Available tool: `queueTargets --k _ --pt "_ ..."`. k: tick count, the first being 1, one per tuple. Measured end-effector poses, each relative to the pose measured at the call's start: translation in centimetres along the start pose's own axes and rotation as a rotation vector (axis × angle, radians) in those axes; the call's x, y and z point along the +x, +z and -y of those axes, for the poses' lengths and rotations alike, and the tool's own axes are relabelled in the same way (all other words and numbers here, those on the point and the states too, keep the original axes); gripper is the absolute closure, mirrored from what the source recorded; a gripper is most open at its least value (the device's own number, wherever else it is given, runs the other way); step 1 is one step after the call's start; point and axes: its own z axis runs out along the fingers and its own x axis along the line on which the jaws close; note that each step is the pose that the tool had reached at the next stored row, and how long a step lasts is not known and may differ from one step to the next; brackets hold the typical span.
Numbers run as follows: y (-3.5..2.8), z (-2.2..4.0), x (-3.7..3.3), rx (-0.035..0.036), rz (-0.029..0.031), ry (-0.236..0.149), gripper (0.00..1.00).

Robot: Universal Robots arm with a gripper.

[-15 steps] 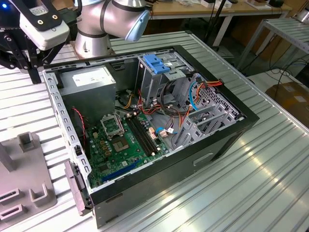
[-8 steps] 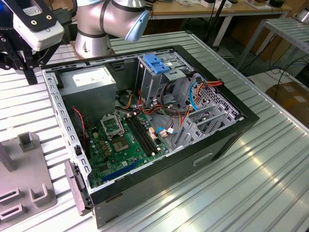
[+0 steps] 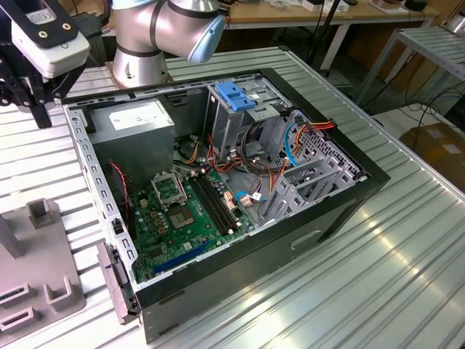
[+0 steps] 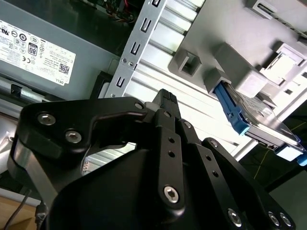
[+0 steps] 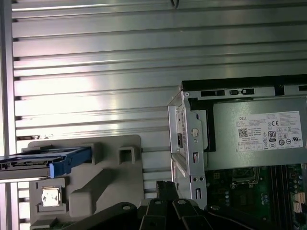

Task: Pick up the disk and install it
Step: 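Reach for the disk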

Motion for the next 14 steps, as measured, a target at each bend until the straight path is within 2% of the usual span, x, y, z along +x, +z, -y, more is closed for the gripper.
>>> queueTargets --k 7,14 --pt "-0.01 0.05 0.58 0.0000 -0.0001 0.000 0.90" --pt "-0.03 0.11 1.47 0.0000 -0.0001 0.000 0.90"
